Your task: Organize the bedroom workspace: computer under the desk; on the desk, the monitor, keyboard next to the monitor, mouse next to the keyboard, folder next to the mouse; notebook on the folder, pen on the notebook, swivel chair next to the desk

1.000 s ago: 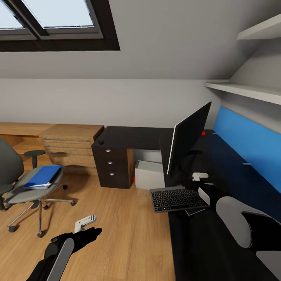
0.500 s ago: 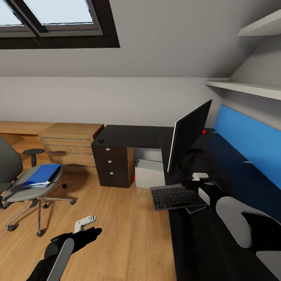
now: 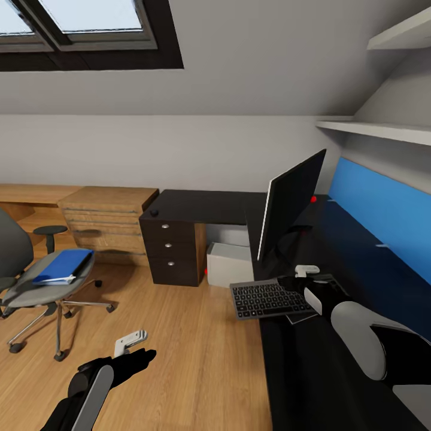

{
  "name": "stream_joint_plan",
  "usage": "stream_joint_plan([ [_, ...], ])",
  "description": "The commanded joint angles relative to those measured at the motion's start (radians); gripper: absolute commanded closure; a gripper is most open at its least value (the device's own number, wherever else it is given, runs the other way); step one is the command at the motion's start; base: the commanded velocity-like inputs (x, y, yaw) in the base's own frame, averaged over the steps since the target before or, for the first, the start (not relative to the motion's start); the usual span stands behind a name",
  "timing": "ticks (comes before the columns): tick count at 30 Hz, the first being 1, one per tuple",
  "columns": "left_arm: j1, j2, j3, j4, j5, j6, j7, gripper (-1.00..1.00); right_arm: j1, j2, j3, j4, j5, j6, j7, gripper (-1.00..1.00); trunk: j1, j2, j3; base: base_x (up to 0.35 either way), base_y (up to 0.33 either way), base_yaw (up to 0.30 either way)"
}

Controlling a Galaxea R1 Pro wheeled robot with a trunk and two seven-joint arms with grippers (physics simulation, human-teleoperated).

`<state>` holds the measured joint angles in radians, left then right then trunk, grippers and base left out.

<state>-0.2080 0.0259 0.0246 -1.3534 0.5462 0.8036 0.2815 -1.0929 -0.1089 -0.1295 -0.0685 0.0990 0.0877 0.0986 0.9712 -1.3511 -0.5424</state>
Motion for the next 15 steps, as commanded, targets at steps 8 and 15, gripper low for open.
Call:
stream_joint_plan([
  [8,-0.001,0.000,0.000,-0.001,0.011,0.003,0.008,-1.00,0.000,0.000,-0.009,-0.002,0.011,0.006,0.004,-1.00,0.031,-0.057,-0.026,0.000,0.000,0.000],
  [15,-0.001,0.000,0.000,-0.001,0.011,0.003,0.008,-1.00,0.000,0.000,-0.009,-0.002,0.011,0.006,0.004,-1.00,0.058,-0.106,-0.048,0.000,0.000,0.000],
])
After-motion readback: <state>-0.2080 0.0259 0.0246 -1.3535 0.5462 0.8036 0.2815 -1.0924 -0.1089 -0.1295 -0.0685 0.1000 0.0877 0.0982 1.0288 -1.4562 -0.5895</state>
